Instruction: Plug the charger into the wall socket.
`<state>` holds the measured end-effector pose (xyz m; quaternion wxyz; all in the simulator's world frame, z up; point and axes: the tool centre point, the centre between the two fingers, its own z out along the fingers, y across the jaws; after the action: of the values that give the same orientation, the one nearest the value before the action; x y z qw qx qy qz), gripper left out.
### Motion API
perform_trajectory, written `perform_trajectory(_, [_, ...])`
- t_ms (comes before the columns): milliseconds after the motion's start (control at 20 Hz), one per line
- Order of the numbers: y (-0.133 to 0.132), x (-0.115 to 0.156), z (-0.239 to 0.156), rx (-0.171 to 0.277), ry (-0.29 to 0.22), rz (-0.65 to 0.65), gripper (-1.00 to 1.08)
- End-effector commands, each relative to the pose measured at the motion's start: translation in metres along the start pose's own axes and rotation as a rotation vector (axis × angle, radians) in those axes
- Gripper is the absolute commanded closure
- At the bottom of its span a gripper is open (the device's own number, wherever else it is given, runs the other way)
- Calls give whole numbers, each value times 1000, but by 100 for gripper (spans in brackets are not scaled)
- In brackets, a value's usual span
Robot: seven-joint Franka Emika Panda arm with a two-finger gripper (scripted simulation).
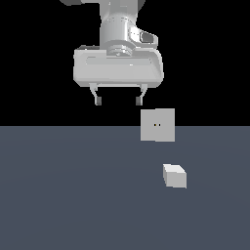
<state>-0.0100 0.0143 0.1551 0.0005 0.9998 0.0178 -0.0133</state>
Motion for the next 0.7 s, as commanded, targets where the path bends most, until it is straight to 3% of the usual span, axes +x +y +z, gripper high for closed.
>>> perform_trajectory(0, [0,0,0,0,0,0,-92])
perform_trajectory(650, [15,-12,12,-4,45,28,-92])
